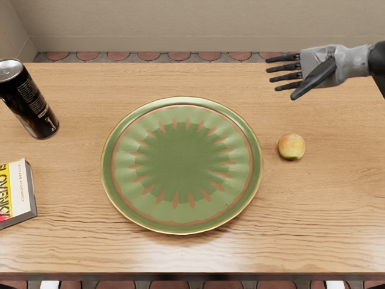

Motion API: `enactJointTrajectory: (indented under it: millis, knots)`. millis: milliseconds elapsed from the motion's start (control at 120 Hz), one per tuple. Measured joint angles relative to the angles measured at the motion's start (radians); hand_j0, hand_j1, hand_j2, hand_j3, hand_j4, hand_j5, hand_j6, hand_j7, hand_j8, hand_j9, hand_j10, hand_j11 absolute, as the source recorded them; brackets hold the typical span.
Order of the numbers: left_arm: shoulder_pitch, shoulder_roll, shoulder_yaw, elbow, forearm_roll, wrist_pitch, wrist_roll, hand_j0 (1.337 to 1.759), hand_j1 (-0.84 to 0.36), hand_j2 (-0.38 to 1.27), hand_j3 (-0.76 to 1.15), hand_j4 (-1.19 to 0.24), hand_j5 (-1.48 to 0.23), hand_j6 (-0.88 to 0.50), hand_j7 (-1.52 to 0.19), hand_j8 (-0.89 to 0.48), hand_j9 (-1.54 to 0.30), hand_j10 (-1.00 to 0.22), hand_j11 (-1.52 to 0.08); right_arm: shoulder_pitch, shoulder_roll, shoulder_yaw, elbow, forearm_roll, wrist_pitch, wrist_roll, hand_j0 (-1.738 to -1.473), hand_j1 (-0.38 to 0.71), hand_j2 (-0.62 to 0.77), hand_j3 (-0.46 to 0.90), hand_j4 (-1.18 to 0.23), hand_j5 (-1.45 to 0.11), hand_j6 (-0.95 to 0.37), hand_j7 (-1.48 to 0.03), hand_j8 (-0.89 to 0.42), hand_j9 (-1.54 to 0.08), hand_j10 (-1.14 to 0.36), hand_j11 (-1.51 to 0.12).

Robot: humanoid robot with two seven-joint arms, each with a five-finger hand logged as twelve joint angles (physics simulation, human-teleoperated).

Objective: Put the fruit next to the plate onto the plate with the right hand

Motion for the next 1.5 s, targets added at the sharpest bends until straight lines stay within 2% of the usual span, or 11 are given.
enactJointTrajectory:
  millis: [150, 233, 283, 392, 433, 558, 658, 767, 1017, 1233, 1500]
  knots:
    - [0.000, 0.000, 0.000, 0.000, 0.000, 0.000, 0.000, 1.658, 0.35, 0.00, 0.00, 0.00, 0.00, 0.00, 0.00, 0.00, 0.00, 0.00, 0.00, 0.005, -0.019, -0.022, -0.010, -0.033, 0.000, -0.002, -1.658, -0.33, 0.00, 0.00, -0.02, -0.02, -0.02, -0.02, -0.02, -0.02, -0.02, -0.02]
    - [0.000, 0.000, 0.000, 0.000, 0.000, 0.000, 0.000, 1.658, 0.35, 0.00, 0.00, 0.00, 0.00, 0.00, 0.00, 0.00, 0.00, 0.00, 0.00, 0.070, -0.017, -0.120, -0.001, -0.091, 0.000, -0.003, -1.658, -0.33, 0.00, 0.00, -0.02, -0.02, -0.02, -0.02, -0.02, -0.02, -0.02, -0.02]
    - [0.000, 0.000, 0.000, 0.000, 0.000, 0.000, 0.000, 1.658, 0.35, 0.00, 0.00, 0.00, 0.00, 0.00, 0.00, 0.00, 0.00, 0.00, 0.00, 0.150, -0.012, -0.211, 0.006, -0.114, 0.000, -0.003, -1.658, -0.33, 0.00, 0.00, -0.02, -0.02, -0.02, -0.02, -0.02, -0.02, -0.02, -0.02]
    - [0.000, 0.000, 0.000, 0.000, 0.000, 0.000, 0.000, 1.658, 0.35, 0.00, 0.00, 0.00, 0.00, 0.00, 0.00, 0.00, 0.00, 0.00, 0.00, 0.399, 0.055, -0.543, 0.030, -0.137, 0.000, -0.003, -1.658, -0.33, 0.00, 0.00, -0.02, -0.02, -0.02, -0.02, -0.02, -0.02, -0.02, -0.02]
    - [0.000, 0.000, 0.000, 0.000, 0.000, 0.000, 0.000, 1.658, 0.35, 0.00, 0.00, 0.00, 0.00, 0.00, 0.00, 0.00, 0.00, 0.00, 0.00, 0.461, 0.078, -0.632, 0.081, -0.157, -0.022, -0.003, -1.658, -0.33, 0.00, 0.00, -0.02, -0.02, -0.02, -0.02, -0.02, -0.02, -0.02, -0.02]
    - [0.000, 0.000, 0.000, 0.000, 0.000, 0.000, 0.000, 1.658, 0.35, 0.00, 0.00, 0.00, 0.00, 0.00, 0.00, 0.00, 0.00, 0.00, 0.00, 0.587, 0.134, -0.847, 0.367, -0.245, -0.399, -0.003, -1.658, -0.33, 0.00, 0.00, -0.02, -0.02, -0.02, -0.02, -0.02, -0.02, -0.02, -0.02]
    - [0.000, 0.000, 0.000, 0.000, 0.000, 0.000, 0.000, 1.658, 0.35, 0.00, 0.00, 0.00, 0.00, 0.00, 0.00, 0.00, 0.00, 0.00, 0.00, 0.633, 0.191, -0.971, 0.482, -0.269, -0.585, -0.003, -1.658, -0.33, 0.00, 0.00, -0.02, -0.02, -0.02, -0.02, -0.02, -0.02, -0.02, -0.02]
    - [0.000, 0.000, 0.000, 0.000, 0.000, 0.000, 0.000, 1.658, 0.35, 0.00, 0.00, 0.00, 0.00, 0.00, 0.00, 0.00, 0.00, 0.00, 0.00, 0.632, 0.242, -1.004, 0.542, -0.274, -0.742, -0.003, -1.658, -0.31, -0.01, 0.00, -0.03, -0.04, -0.03, -0.04, -0.03, -0.04, -0.03, -0.04]
    - [0.000, 0.000, 0.000, 0.000, 0.000, 0.000, 0.000, 1.658, 0.35, 0.00, 0.00, 0.00, 0.00, 0.00, 0.00, 0.00, 0.00, 0.00, 0.00, 0.487, 0.335, -0.958, 0.571, -0.273, -0.987, -0.003, -1.658, -0.27, -0.01, 0.00, -0.07, -0.09, -0.07, -0.09, -0.07, -0.09, -0.07, -0.09]
    - [0.000, 0.000, 0.000, 0.000, 0.000, 0.000, 0.000, 1.658, 0.35, 0.00, 0.00, 0.00, 0.00, 0.00, 0.00, 0.00, 0.00, 0.00, 0.00, 0.430, 0.356, -0.957, 0.569, -0.272, -1.104, -0.003, -1.658, -0.16, -0.03, 0.00, -0.16, -0.21, -0.16, -0.21, -0.16, -0.21, -0.16, -0.21]
    - [0.000, 0.000, 0.000, 0.000, 0.000, 0.000, 0.000, 1.658, 0.35, 0.00, 0.00, 0.00, 0.00, 0.00, 0.00, 0.00, 0.00, 0.00, 0.00, 0.364, 0.367, -0.955, 0.554, -0.273, -1.178, -0.003, -1.658, -0.11, -0.04, 0.00, -0.20, -0.26, -0.20, -0.26, -0.20, -0.26, -0.20, -0.26]
